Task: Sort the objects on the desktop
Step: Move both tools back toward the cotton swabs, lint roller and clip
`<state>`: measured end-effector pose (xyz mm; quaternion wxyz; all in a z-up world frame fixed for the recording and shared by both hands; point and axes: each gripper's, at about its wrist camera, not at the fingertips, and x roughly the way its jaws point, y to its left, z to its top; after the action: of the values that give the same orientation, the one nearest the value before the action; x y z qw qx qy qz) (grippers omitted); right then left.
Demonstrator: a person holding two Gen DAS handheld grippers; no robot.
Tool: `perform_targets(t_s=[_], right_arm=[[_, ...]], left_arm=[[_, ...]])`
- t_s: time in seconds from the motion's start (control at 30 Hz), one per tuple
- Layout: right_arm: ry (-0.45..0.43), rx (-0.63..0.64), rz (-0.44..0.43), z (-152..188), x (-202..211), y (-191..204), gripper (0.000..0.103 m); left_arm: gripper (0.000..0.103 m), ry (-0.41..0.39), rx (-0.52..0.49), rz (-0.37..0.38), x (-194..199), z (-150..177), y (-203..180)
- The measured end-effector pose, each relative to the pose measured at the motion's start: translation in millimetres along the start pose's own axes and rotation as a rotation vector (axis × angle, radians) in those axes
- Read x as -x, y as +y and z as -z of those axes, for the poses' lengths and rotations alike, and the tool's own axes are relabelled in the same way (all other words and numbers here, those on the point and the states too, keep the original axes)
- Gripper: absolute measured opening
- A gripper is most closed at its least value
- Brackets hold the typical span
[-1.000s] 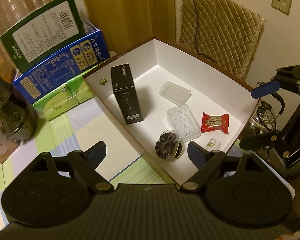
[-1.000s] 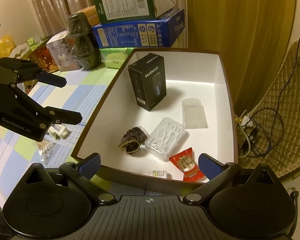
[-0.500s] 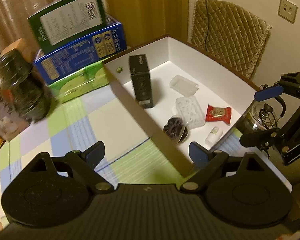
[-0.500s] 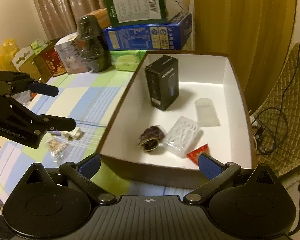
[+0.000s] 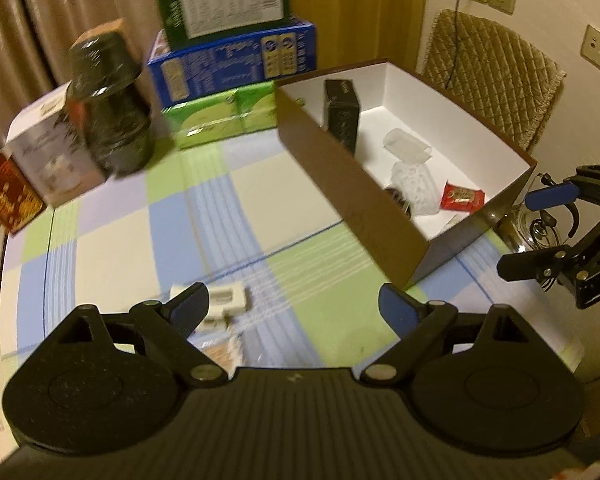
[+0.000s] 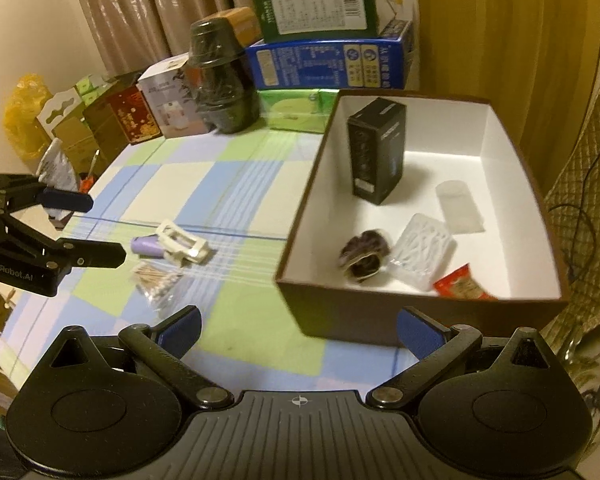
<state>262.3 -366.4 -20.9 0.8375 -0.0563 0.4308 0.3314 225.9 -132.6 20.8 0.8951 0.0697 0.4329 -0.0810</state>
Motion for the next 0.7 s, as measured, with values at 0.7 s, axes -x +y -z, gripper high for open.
perform_targets(t_s=[0.7], right_arm=[[0.076,-0.038,-0.018,38,-49,80,0.101]], left_arm=[[0.090,0.064,0.165,-0.041,26,95,79]])
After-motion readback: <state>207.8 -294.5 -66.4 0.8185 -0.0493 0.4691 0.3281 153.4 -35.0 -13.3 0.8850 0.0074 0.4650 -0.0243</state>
